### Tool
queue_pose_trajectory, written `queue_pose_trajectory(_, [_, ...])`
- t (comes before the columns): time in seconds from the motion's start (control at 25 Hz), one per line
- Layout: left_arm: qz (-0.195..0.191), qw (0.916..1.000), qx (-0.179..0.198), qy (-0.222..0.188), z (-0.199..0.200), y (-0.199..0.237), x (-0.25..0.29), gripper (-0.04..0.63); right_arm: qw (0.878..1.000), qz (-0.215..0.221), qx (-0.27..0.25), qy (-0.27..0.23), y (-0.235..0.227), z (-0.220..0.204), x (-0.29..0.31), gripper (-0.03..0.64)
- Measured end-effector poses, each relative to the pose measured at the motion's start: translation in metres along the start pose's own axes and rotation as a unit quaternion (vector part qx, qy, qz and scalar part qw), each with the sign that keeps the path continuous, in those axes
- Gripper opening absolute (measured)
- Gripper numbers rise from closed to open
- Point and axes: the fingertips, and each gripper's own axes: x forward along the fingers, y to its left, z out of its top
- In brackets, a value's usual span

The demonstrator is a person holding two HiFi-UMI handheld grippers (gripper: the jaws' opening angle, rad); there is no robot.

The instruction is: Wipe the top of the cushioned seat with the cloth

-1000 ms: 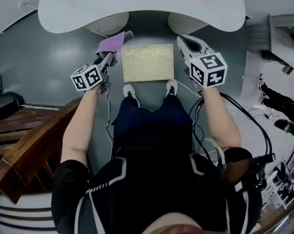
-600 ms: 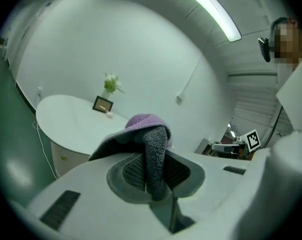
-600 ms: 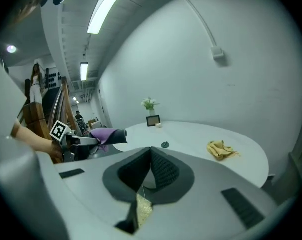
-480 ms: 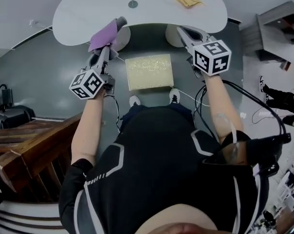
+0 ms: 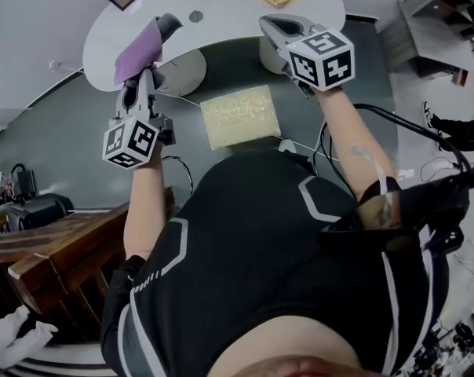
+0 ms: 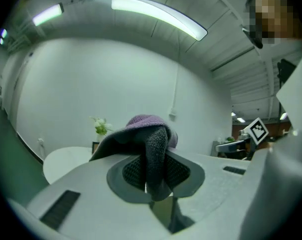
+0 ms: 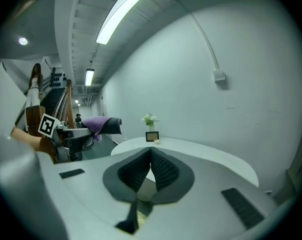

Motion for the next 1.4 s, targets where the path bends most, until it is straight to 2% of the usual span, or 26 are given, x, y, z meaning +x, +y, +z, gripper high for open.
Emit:
queue_pose_trajectory(0.08, [0.04,0.9991,0.011,-0.002,0.006,0.006,0.007,0.048,1.0,-0.003,-0.004,-0.005,-0.002,0.003,-0.002,0.006])
queue_pose_trajectory(0.12, [0.048,0.9988,0.009,-0.001,0.007,0.004,0.011,0.048,1.0,-0.004,-0.004,-0.005,-0.003,0.002,-0.003,0.006])
queue_pose_trajectory(0.28, [0.017,0.9998,-0.009,-0.003,0.008,-0.012,0.008,0.048,1.0,-0.012,-0.001,-0.003,-0.005,-0.002,-0.007,0.006])
queue_pose_trajectory(0.4, [-0.007,0.9999,-0.009,0.003,0.009,-0.015,0.004,0.048,0.999,-0.034,-0.025,-0.01,-0.007,0.004,-0.008,0.005])
queue_pose_trajectory(0.52, [-0.005,0.9999,0.002,0.011,0.01,-0.015,0.002,0.048,0.998,-0.043,-0.043,-0.004,-0.009,0.005,-0.008,0.005])
queue_pose_trajectory(1.2, [-0.018,0.9997,0.016,0.001,0.02,-0.02,-0.007,0.048,0.999,-0.019,-0.028,0.002,0.004,0.009,-0.003,0.005])
queue_pose_trajectory(1.4, [-0.02,0.9998,0.003,0.001,0.018,-0.025,-0.01,0.048,0.999,-0.024,-0.028,0.013,0.001,0.007,-0.007,0.003])
